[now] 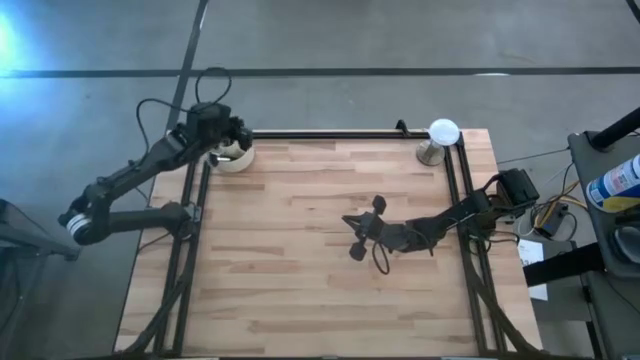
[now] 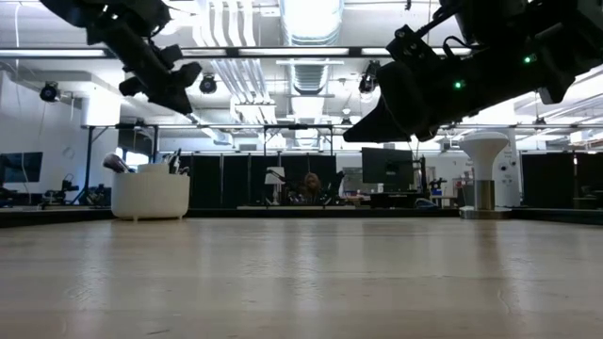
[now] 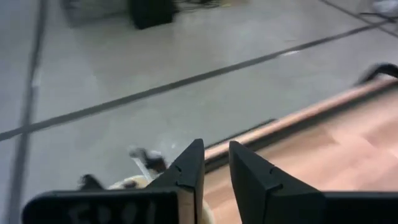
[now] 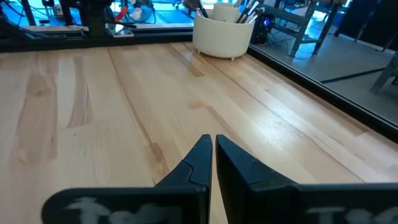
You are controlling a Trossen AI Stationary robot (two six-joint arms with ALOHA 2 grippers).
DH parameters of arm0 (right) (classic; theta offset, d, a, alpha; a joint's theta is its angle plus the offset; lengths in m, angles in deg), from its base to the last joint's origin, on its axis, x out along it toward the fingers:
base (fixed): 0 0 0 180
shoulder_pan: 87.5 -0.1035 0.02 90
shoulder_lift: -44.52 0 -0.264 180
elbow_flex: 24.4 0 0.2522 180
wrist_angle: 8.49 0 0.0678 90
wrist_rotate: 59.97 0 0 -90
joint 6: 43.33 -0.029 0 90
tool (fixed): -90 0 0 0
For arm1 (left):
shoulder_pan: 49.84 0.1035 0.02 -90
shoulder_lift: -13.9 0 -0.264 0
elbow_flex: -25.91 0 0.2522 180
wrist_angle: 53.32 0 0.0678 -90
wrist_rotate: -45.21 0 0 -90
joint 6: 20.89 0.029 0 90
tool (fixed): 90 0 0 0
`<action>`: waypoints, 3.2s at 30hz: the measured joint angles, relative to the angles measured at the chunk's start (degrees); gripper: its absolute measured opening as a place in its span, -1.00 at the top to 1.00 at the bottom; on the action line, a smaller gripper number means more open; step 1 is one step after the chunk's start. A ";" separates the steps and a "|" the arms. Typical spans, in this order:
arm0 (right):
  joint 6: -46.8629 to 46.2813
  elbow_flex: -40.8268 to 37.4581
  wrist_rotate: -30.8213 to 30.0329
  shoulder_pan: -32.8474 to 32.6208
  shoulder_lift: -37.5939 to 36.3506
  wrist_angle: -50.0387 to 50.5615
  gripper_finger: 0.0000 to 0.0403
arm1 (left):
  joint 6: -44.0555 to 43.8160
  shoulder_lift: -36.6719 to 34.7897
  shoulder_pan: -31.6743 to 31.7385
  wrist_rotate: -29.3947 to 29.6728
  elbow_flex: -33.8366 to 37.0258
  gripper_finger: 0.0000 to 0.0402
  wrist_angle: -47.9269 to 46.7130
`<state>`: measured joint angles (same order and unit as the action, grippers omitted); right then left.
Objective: Put items in baskets/containers
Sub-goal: Return to Home Position
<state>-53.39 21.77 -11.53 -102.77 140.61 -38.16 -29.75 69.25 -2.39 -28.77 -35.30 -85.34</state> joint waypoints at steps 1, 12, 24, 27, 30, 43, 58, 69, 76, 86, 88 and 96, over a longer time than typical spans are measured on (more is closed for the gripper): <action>0.00 -0.07 0.00 0.00 0.00 0.01 0.92 | 0.37 -0.89 -0.60 -0.73 0.84 0.68 0.43; 5.02 -0.90 5.30 0.26 -0.89 0.05 0.95 | 4.89 -12.65 -12.01 -9.88 23.42 0.99 27.24; 16.50 -7.81 35.15 12.35 -19.85 6.74 0.96 | 6.14 -14.52 -17.65 -20.56 39.62 1.00 53.35; 18.53 -9.46 36.25 15.89 -27.43 10.94 0.96 | 6.69 -14.81 -17.65 -24.54 41.27 1.00 57.18; 20.11 -11.94 39.01 18.88 -35.76 13.17 0.96 | 6.68 -15.45 -17.65 -26.83 42.82 1.00 60.70; 22.70 -26.83 43.56 22.07 -73.41 18.25 0.96 | 6.02 -20.00 -17.67 -29.94 46.94 1.00 64.68; 22.97 -25.93 43.10 24.57 -95.12 40.45 0.96 | 8.37 -20.85 -17.66 -31.57 47.00 1.00 62.93; 23.38 -25.62 45.11 29.27 -96.10 40.10 0.96 | 8.47 -22.23 -17.56 -31.51 47.04 1.00 61.83; 20.63 -29.56 53.79 36.12 -96.10 32.76 0.96 | 8.30 -22.25 -17.56 -31.57 47.07 1.00 60.86; 16.16 -31.89 61.36 44.74 -96.10 30.69 0.96 | 7.73 -22.25 -17.58 -31.59 47.09 1.00 58.71; 16.09 -31.89 61.36 44.74 -96.10 30.87 0.96 | 7.64 -22.40 -17.62 -31.59 47.09 1.00 58.71; 16.48 -31.89 61.51 44.72 -96.10 31.17 0.96 | 6.76 -25.46 -19.58 -31.62 47.11 1.00 57.75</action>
<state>-36.91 -10.12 49.98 -58.05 44.51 -6.98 -22.98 43.80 -21.97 -60.39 11.81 -27.60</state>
